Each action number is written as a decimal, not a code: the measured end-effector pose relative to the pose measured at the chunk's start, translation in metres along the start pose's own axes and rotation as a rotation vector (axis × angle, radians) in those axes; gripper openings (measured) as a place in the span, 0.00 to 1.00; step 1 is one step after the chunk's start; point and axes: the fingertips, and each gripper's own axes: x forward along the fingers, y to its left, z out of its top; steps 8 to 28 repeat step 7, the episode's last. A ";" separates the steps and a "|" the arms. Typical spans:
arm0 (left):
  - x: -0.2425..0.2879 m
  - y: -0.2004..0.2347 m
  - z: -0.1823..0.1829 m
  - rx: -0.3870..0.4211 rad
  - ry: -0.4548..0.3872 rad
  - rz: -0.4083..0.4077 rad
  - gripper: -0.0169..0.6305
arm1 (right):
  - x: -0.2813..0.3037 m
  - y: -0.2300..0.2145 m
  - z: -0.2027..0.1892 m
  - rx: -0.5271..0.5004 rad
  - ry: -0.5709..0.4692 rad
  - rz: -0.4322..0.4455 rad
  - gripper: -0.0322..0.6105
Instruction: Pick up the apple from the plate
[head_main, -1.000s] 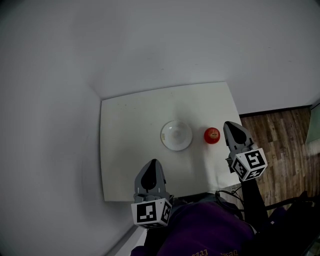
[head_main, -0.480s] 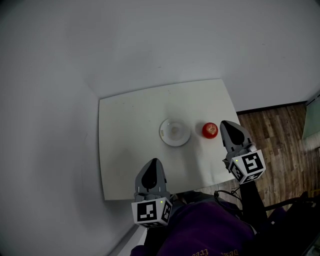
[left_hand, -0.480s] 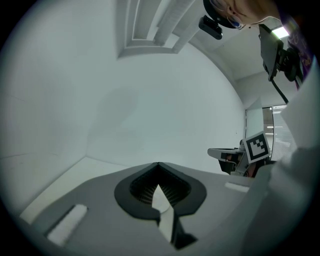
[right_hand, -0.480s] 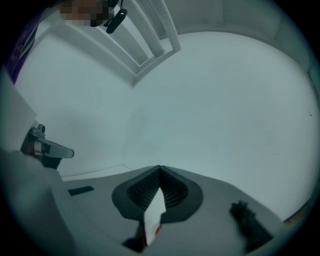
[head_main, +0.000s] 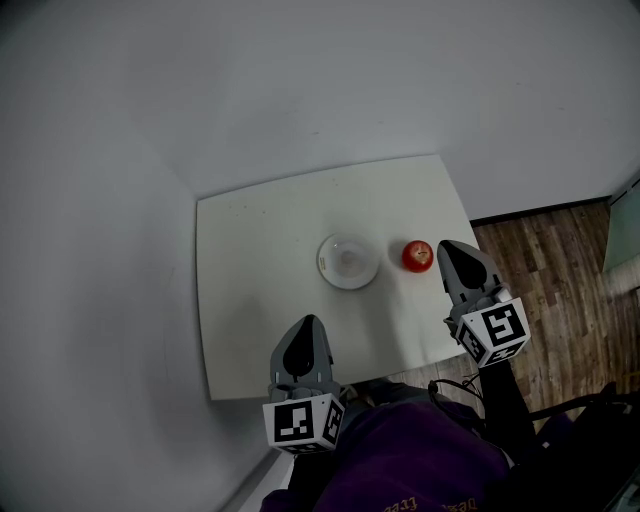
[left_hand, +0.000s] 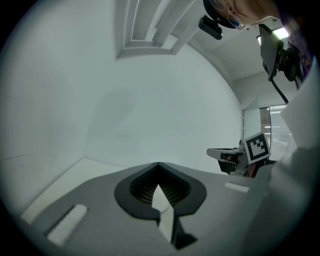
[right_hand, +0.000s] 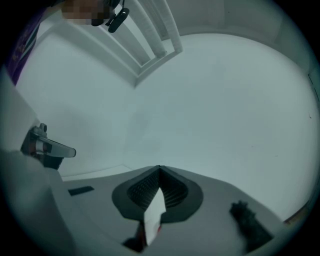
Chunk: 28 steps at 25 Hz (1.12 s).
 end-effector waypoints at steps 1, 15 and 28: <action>0.000 0.000 0.000 0.001 -0.001 -0.002 0.03 | 0.000 0.000 0.000 -0.001 -0.001 -0.001 0.06; -0.004 -0.001 0.003 0.000 -0.003 0.003 0.04 | -0.002 0.002 0.002 0.001 0.002 0.008 0.06; -0.004 -0.001 0.003 0.000 -0.003 0.003 0.04 | -0.002 0.002 0.002 0.001 0.002 0.008 0.06</action>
